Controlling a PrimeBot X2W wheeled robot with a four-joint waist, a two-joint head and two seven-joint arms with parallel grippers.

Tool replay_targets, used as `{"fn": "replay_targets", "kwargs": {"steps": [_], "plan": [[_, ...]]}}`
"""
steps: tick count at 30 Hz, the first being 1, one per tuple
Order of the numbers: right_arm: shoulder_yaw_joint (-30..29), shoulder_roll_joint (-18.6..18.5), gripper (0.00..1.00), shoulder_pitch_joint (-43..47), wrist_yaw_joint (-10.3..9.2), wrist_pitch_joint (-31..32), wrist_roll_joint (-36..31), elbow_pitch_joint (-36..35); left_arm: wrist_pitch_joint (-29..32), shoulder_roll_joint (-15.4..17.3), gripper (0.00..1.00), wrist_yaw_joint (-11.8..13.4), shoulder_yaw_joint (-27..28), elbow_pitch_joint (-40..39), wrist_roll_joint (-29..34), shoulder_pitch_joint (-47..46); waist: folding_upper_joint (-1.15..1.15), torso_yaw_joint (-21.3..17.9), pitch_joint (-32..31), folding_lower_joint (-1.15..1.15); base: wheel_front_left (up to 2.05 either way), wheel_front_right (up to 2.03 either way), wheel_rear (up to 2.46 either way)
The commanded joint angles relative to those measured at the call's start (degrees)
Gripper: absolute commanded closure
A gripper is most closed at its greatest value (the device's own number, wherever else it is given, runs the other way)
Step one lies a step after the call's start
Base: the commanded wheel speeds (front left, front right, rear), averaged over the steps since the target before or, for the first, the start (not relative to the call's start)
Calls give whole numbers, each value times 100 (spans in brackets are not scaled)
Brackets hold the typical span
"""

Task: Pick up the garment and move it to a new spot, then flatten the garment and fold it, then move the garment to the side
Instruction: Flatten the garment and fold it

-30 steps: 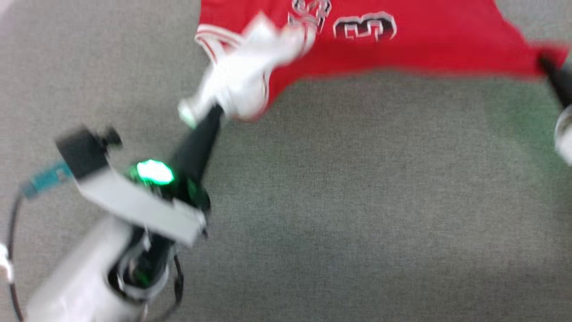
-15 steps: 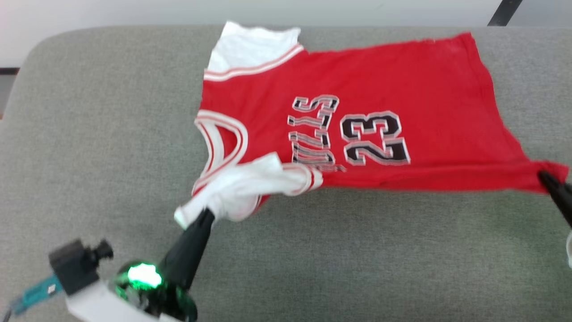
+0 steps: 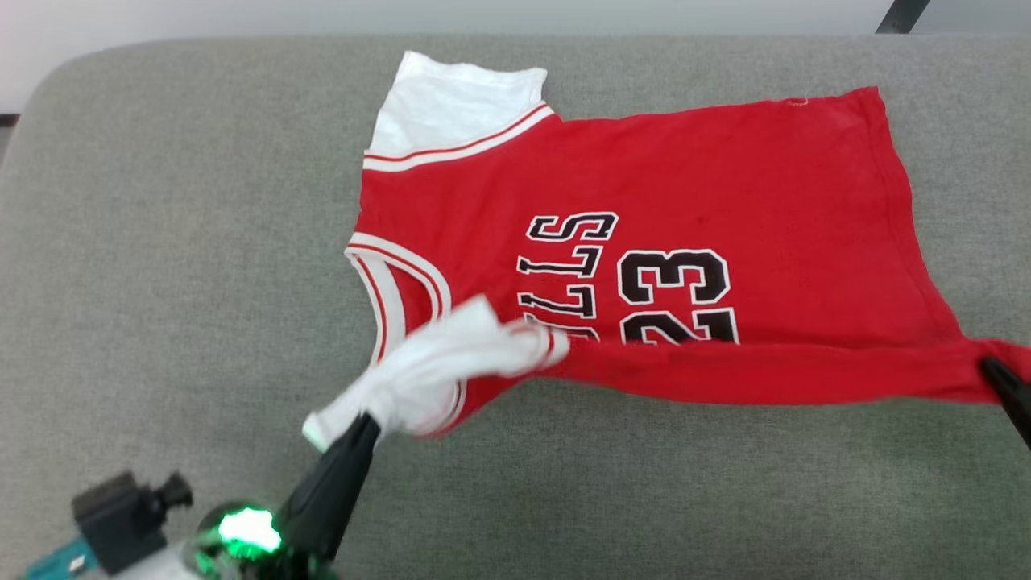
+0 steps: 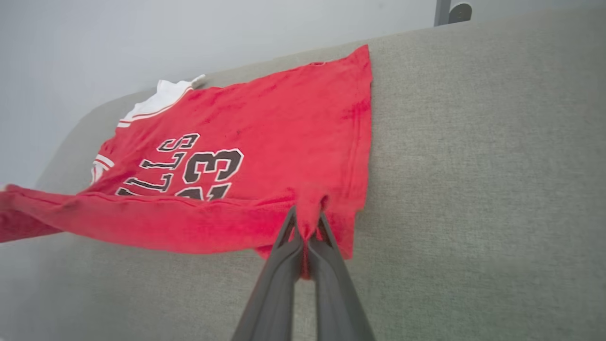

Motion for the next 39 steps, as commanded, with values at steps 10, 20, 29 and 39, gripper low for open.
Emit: {"fn": "replay_targets", "kwargs": {"steps": [10,20,29,39], "plan": [[335,-235,100,-1405,-6,75,168,1097,118,-17,100,3,-740,971,-485,-1798,0,75,425,0,0,0,0],[872,-492,100,-2218,-6,-198,219,2165,8,-123,100,3,-1130,1888,-668,-2403,0,56,839,0,0,0,0],[1175,-651,100,-2302,-6,-525,250,2646,4,-270,100,3,-1071,2578,-218,-2486,0,56,873,0,0,0,0],[1518,-633,0,-2346,-6,-1045,298,2862,56,334,0,3,-1516,3102,250,-2840,0,68,352,0,0,0,0]]}}
